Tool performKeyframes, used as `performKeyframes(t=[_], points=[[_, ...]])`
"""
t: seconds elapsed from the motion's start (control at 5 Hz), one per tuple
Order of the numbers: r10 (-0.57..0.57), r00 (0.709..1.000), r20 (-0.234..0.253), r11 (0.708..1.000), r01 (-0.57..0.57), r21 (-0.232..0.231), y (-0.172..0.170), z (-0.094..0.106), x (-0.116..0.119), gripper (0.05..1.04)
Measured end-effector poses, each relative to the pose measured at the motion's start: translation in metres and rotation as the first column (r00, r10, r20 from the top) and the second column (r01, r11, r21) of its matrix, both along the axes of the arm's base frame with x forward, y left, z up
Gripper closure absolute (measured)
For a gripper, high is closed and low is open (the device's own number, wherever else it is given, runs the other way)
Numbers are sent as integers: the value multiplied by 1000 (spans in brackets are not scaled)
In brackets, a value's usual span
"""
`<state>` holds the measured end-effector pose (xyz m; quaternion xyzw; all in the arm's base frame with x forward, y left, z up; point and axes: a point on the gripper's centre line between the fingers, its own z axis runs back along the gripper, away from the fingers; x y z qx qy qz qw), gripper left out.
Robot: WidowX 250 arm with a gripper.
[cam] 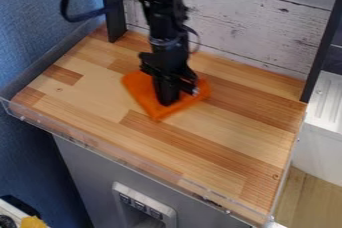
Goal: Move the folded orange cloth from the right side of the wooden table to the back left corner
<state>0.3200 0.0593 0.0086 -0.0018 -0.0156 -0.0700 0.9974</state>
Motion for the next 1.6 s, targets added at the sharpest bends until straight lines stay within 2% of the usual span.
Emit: performKeyframes(t=[0.4,1.0,1.2,1.4,1.6], points=[[84,996,-28,996,-84,-7,46,1,14,1021],[135,990,-48,991,-136,-12,81,1,27,993],[141,987,-72,990,-142,-7,90,5,27,837],[163,982,-98,986,-164,-2,90,8,25,588],[170,980,-105,985,-170,4,82,16,25,293]])
